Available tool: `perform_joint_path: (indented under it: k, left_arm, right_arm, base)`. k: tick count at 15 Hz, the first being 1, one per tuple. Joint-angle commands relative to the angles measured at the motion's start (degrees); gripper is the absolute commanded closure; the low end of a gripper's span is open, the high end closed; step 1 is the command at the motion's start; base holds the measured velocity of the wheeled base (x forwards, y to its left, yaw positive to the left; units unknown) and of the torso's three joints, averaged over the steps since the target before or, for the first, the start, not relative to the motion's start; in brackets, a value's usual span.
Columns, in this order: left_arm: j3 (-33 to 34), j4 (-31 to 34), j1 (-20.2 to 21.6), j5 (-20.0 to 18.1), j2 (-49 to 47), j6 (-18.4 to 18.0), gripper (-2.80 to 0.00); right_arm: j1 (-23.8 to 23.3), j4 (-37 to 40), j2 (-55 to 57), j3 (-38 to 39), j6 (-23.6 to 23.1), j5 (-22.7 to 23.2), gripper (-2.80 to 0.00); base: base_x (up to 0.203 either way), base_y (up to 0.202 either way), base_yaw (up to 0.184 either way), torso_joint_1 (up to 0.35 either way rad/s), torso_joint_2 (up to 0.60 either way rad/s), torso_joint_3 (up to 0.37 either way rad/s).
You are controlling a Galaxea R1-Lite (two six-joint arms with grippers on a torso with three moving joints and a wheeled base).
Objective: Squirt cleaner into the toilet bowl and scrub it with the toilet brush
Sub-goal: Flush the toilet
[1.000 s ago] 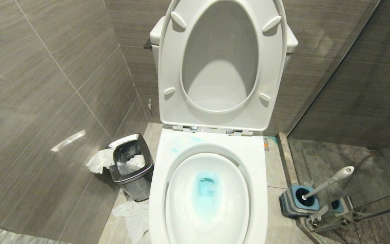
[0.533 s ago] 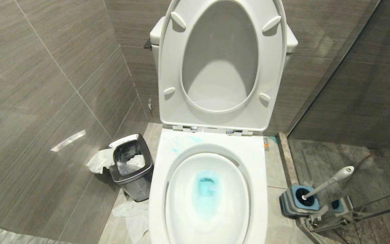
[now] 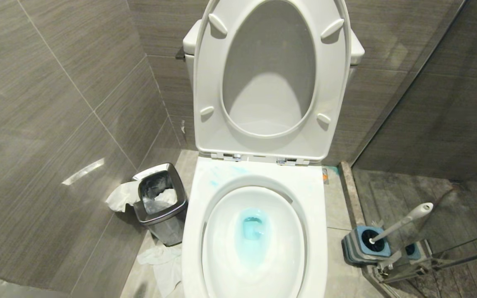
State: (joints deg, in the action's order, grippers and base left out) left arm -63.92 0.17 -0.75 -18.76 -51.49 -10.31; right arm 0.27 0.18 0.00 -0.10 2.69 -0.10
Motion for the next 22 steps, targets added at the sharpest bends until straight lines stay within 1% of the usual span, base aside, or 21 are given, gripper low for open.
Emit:
perform_joint_path:
  k: [1, 3, 4, 5, 6, 7, 8, 10, 11, 12, 14, 15, 17, 20, 22]
  left_arm:
    - [-10.12, -3.14, -0.67, -0.03, -17.87, 2.04, 0.00]
    - [-17.46, -6.03, -0.90, 0.62, -25.95, 5.30, 0.00]
    - [-19.93, -7.94, -0.76, 1.17, -29.68, 6.17, 0.00]
    - [-21.88, -10.32, -0.62, 2.54, -33.10, 6.59, 0.00]
    - [-23.65, -12.88, -0.65, 5.36, -36.67, 6.74, 0.00]
    - [-25.61, -14.57, -1.32, 9.00, -40.16, 6.61, 0.00]
    - [-28.18, -15.48, -2.43, 13.13, -43.27, 6.37, 0.00]
    - [-34.65, -16.29, -5.52, 22.58, -48.85, 5.87, 0.00]
    - [-37.13, -16.13, -7.15, 25.63, -50.76, 5.80, 0.00]
    - [-39.18, -14.92, -8.07, 26.93, -51.72, 5.87, 0.00]
    - [-40.77, -8.83, -9.60, 27.19, -51.15, 6.24, 0.00]
    - [-41.05, -7.09, -10.78, 27.15, -50.65, 6.44, 0.00]
    - [-41.55, -6.42, -12.50, 27.11, -50.55, 6.84, 0.00]
    - [-41.29, -7.02, -13.13, 27.11, -50.65, 7.41, 0.00]
    - [-41.07, -8.84, -12.96, 27.20, -51.20, 7.41, 0.00]
  right_arm:
    - [0.07, -0.01, 0.09, 0.01, 0.03, 0.01, 0.00]
    - [0.03, 0.01, 0.09, 0.01, 0.00, 0.01, 0.00]
    - [0.00, -0.01, 0.09, 0.01, -0.01, 0.01, 0.00]
    - [0.00, 0.07, 0.00, 0.01, 0.02, 0.00, 0.00]
    - [0.05, 0.00, 0.00, 0.01, 0.03, 0.01, 0.00]
    - [0.00, 0.07, 0.09, 0.01, 0.02, -0.06, 0.00]
    - [0.01, 0.00, 0.08, 0.01, 0.02, 0.01, 0.00]
    - [0.02, -0.01, 0.09, 0.01, -0.04, 0.01, 0.00]
    - [0.08, -0.01, 0.08, 0.01, 0.03, 0.01, 0.00]
    - [0.05, -0.01, 0.00, 0.01, 0.03, 0.01, 0.00]
    - [0.06, -0.01, 0.01, 0.01, 0.03, 0.01, 0.00]
    - [0.02, 0.02, 0.09, 0.01, -0.01, 0.01, 0.00]
    - [0.00, -0.01, 0.09, 0.01, 0.02, 0.01, 0.00]
    - [0.06, 0.00, 0.09, 0.01, 0.03, 0.01, 0.00]
    - [0.00, 0.02, 0.09, 0.09, 0.03, 0.01, 0.00]
  base:
    - [0.000, 0.000, 0.000, 0.000, 0.00, 0.000]
    - [0.000, 0.000, 0.000, 0.000, 0.00, 0.000]
    - [0.000, 0.000, 0.000, 0.000, 0.00, 0.000]
    - [0.000, 0.000, 0.000, 0.000, 0.00, 0.000]
    - [0.000, 0.000, 0.000, 0.000, 0.00, 0.000]
    - [0.000, 0.000, 0.000, 0.000, 0.00, 0.000]
    - [0.000, 0.000, 0.000, 0.000, 0.00, 0.000]
    - [0.000, 0.000, 0.000, 0.000, 0.00, 0.000]
    - [0.000, 0.000, 0.000, 0.000, 0.00, 0.000]
    - [0.000, 0.000, 0.000, 0.000, 0.00, 0.000]
    - [0.000, 0.000, 0.000, 0.000, 0.00, 0.000]
    - [0.000, 0.000, 0.000, 0.000, 0.00, 0.000]
    - [0.000, 0.000, 0.000, 0.000, 0.00, 0.000]
    - [0.000, 0.000, 0.000, 0.000, 0.00, 0.000]
    - [0.000, 0.000, 0.000, 0.000, 0.00, 0.000]
